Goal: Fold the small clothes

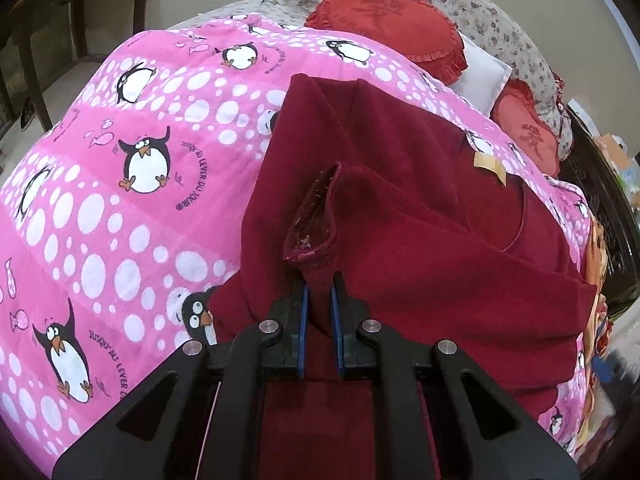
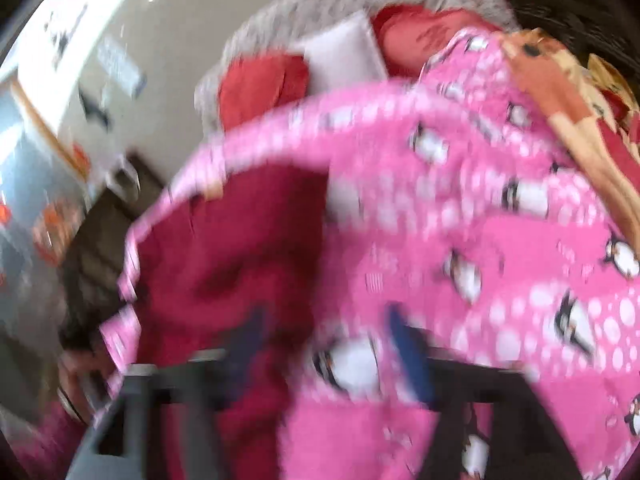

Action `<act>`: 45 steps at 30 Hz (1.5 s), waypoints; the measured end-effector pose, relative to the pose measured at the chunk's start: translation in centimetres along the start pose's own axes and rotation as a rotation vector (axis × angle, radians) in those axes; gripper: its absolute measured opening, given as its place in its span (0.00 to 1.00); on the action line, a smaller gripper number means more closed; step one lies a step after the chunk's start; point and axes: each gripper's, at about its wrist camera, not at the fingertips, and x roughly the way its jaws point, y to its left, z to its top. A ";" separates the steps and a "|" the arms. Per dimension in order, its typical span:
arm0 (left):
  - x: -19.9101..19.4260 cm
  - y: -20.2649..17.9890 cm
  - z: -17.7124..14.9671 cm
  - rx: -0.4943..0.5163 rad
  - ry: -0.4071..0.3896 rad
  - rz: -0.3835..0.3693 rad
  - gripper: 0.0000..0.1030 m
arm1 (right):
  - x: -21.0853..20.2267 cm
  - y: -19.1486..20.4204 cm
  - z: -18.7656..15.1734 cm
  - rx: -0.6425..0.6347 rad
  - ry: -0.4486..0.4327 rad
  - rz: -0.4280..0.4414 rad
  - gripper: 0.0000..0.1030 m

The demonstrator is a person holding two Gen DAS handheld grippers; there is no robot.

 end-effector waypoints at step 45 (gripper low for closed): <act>-4.9 2.7 -4.3 -0.003 -0.021 0.059 0.47 | 8.3 4.8 -2.9 -0.296 0.208 -0.212 0.46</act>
